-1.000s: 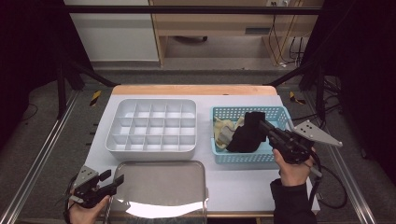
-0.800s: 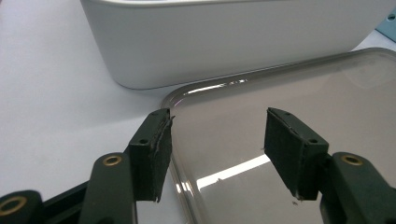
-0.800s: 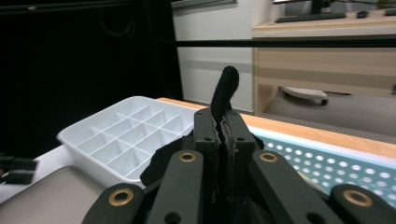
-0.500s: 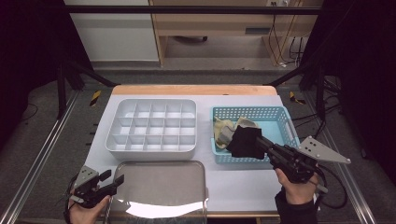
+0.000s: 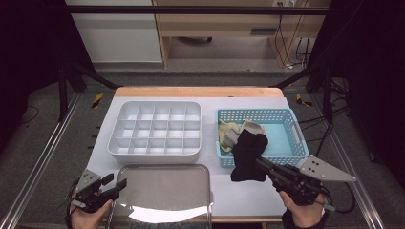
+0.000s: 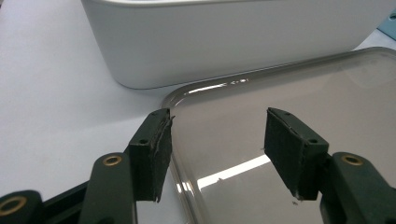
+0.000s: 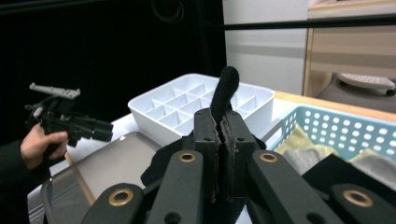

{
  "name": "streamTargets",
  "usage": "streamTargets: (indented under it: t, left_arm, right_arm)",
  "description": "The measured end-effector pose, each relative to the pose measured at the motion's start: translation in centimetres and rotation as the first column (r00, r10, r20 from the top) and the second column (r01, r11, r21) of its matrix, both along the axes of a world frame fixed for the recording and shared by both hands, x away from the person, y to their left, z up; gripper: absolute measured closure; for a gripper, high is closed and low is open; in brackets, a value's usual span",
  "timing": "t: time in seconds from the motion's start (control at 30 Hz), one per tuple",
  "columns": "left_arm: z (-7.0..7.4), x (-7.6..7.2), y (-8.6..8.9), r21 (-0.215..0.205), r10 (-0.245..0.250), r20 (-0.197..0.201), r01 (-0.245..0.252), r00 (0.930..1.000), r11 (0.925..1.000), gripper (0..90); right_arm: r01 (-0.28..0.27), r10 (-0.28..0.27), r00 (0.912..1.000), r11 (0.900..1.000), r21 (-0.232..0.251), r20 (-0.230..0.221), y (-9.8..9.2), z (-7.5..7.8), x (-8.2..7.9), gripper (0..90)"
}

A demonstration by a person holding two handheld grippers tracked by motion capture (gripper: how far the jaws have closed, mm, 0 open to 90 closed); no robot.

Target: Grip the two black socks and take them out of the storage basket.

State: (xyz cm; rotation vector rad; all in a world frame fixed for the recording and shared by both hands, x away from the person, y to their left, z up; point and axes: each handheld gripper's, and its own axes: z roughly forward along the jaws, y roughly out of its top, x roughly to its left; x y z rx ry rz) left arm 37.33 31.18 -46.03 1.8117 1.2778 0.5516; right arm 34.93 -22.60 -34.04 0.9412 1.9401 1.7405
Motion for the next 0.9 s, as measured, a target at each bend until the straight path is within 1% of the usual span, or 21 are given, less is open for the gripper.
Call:
streamTargets:
  t: [0.1,0.2,0.33,0.43,0.5,0.63,0.67,0.77,0.9]
  left_arm:
    - [0.0,0.0,0.0,0.002,0.001,-0.001,-0.001,1.0,1.0,40.6]
    - [0.0,0.0,0.0,0.002,0.001,-0.001,-0.001,1.0,1.0,40.6]
    - [0.0,0.0,0.0,0.0,0.001,0.002,-0.001,1.0,1.0,40.6]
    - [0.0,-0.1,0.0,0.0,0.0,0.003,0.0,1.0,1.0,40.6]
    - [0.0,-0.1,0.0,0.001,-0.001,0.002,0.001,1.0,1.0,40.6]
    - [0.0,-0.1,0.0,0.001,-0.002,0.003,0.002,1.0,1.0,40.7]
    - [0.0,-0.1,0.0,0.001,-0.003,0.003,0.003,1.0,1.0,40.7]
    - [0.0,-0.1,0.0,0.001,-0.001,0.002,0.001,1.0,1.0,40.6]
    - [0.0,-0.1,0.0,0.002,-0.001,0.001,0.001,1.0,1.0,40.6]
  right_arm:
    - [-0.016,0.015,0.9997,1.0,-0.008,-0.019,0.4,-0.7,-0.2,86.0]
    - [-0.031,0.03,0.9984,0.999,-0.023,-0.048,0.9,-1.6,-0.3,86.0]
    - [-0.058,0.054,0.9943,0.998,-0.039,-0.092,1.6,-2.9,-0.1,85.9]
    - [-0.063,0.058,0.9912,0.997,-0.041,-0.119,1.9,-3.7,0.0,85.9]
    - [-0.067,0.059,0.9887,0.996,-0.055,-0.138,2.1,-4.3,0.0,85.9]
    - [-0.06,0.046,0.9812,0.995,-0.074,-0.188,2.3,-5.8,0.4,85.9]
    - [-0.06,0.044,0.9778,0.996,-0.072,-0.205,2.2,-6.2,0.6,85.9]
    - [-0.053,0.031,0.9706,0.995,-0.088,-0.239,2.1,-7.2,1.0,85.9]
    - [-0.04,0.003,0.9575,0.992,-0.122,-0.288,1.9,-9.0,1.9,85.8]
